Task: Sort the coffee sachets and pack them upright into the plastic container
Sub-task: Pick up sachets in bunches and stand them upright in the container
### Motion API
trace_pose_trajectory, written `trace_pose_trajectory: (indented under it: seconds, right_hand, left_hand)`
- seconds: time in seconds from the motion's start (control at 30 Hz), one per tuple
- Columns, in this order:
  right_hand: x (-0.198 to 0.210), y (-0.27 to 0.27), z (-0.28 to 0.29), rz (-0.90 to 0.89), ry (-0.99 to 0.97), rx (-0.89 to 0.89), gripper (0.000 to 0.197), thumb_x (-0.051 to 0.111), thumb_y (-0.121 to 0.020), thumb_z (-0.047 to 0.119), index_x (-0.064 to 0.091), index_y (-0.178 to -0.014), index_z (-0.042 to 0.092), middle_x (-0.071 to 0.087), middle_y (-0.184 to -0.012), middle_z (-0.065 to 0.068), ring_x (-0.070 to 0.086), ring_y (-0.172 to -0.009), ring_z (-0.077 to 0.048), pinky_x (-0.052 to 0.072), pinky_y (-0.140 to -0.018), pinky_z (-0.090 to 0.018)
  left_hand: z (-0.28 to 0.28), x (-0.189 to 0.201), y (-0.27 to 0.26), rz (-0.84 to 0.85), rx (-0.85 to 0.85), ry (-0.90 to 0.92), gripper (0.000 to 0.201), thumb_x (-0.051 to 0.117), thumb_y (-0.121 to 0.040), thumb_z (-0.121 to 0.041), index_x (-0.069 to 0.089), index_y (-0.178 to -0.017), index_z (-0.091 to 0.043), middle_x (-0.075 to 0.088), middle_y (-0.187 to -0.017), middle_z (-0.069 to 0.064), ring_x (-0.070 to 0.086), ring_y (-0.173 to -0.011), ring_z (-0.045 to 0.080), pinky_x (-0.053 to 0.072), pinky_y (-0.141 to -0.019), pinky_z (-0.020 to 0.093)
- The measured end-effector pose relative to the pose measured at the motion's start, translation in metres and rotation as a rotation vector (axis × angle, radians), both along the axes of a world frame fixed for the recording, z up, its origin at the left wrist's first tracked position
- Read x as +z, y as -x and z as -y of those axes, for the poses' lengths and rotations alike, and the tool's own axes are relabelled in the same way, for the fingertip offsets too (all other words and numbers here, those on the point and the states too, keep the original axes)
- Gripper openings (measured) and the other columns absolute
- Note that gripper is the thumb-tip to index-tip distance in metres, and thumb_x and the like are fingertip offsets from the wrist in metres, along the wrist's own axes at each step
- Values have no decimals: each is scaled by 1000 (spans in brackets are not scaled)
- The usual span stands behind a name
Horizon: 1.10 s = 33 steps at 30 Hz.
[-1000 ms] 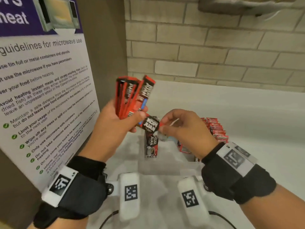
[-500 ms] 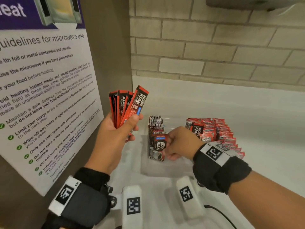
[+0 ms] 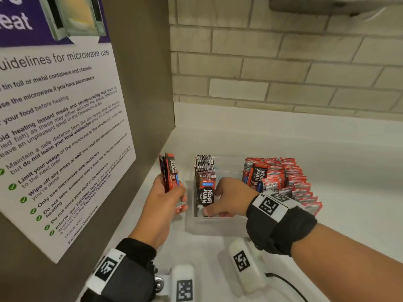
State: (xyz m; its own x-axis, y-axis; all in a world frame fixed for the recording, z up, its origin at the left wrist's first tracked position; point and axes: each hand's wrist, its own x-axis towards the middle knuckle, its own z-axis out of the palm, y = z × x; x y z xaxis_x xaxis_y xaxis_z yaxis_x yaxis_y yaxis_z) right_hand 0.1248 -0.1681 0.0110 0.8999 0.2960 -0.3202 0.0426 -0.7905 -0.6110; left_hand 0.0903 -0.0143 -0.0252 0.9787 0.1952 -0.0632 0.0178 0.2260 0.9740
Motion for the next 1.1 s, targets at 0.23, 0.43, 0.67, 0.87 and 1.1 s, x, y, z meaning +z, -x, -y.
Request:
trace_pose_trajectory:
  seconds: [0.23, 0.43, 0.67, 0.87, 1.1]
  right_hand:
    - [-7, -7, -7, 20, 53, 61, 28, 78, -73, 26, 50, -77, 24, 60, -79, 1, 60, -77, -18, 55, -77, -32]
    - [-16, -8, -12, 133, 32, 28, 15, 63, -85, 25, 60, -92, 12, 64, -92, -10, 65, -80, -26, 56, -75, -36]
    - [-26, -9, -17, 218, 36, 0, 35, 62, -83, 28, 52, -110, 8, 64, -100, -10, 65, -88, -27, 55, -77, -36]
    - [-32, -10, -17, 225, 26, -7, 36, 59, -83, 27, 46, -110, 7, 61, -102, -10, 62, -93, -26, 51, -77, -31]
    - [-35, -10, -13, 179, 12, 11, 47, 63, -76, 35, 44, -114, 14, 62, -104, -4, 63, -93, -22, 54, -83, -35]
  left_hand:
    - [4, -10, 0, -66, -89, -62, 29, 52, -90, 1, 55, -105, -24, 53, -78, 3, 50, -67, 14, 44, -55, 24]
    - [1, -7, -4, 12, -66, -110, 22, 55, -87, 3, 54, -99, -15, 46, -74, 5, 43, -61, 15, 37, -55, 28]
    - [2, -6, -19, 110, -3, -301, 27, 65, -85, -4, 56, -98, -26, 63, -80, -13, 59, -73, 2, 45, -71, 25]
    - [6, -9, -22, 103, 4, -338, 33, 61, -85, -2, 57, -102, -30, 69, -96, -5, 65, -91, 13, 50, -79, 32]
    - [2, -9, -18, 97, -18, -303, 27, 62, -83, 0, 59, -95, -24, 68, -79, -11, 63, -81, 13, 49, -76, 32]
